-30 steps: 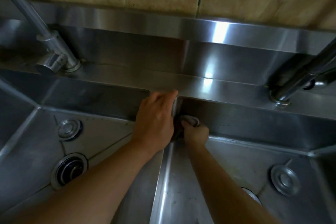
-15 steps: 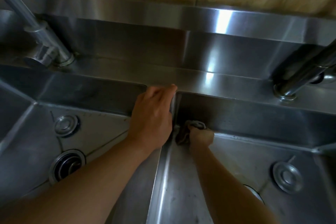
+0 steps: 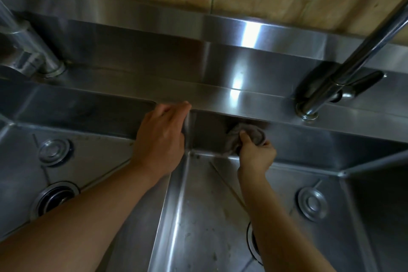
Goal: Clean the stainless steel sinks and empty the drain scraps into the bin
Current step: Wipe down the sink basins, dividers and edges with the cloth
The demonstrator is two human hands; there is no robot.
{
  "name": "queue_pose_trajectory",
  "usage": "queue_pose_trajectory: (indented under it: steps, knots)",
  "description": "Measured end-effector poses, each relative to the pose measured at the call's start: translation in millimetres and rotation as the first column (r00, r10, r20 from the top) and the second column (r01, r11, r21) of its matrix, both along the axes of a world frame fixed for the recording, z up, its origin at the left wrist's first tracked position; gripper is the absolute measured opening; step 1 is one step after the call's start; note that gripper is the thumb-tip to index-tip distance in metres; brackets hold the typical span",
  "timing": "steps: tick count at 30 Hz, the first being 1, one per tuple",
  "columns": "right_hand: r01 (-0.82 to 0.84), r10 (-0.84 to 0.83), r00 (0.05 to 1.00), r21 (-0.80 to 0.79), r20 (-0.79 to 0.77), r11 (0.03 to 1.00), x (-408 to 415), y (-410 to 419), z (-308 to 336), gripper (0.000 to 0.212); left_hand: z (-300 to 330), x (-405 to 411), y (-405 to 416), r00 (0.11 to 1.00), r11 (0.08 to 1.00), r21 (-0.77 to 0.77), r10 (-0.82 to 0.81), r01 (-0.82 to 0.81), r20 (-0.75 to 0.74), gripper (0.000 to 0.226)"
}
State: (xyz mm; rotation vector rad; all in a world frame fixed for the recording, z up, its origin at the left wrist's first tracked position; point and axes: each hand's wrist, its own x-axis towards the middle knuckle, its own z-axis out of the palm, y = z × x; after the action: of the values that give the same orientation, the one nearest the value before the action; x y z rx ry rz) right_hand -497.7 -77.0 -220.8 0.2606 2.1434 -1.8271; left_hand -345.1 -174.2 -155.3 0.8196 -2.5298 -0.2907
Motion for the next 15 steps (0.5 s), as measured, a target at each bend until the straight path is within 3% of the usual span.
queue_pose_trajectory:
  steps: [3,5,9,15]
  knots:
    - [-0.018,-0.006,0.993,0.205,0.119,0.979,-1,-1,-45,0.018,-2,-1,-2,1.0,1.0,-0.016,0.002,-0.003,-0.02,0.053]
    - [-0.045,-0.002,0.984,0.262,0.177,0.964,-5,-3,-70,0.02,-4,-2,-4,1.0,1.0,-0.015,-0.004,0.004,-0.022,0.053]
    - [-0.127,0.077,0.986,0.371,0.147,0.92,-5,-1,-82,0.021,-8,-1,-8,1.0,1.0,-0.002,-0.012,0.012,-0.004,0.053]
    - [0.034,-0.025,0.994,0.089,-0.108,0.995,-11,19,1,0.008,-1,2,-4,0.999,1.0,-0.003,-0.007,0.008,0.04,0.052]
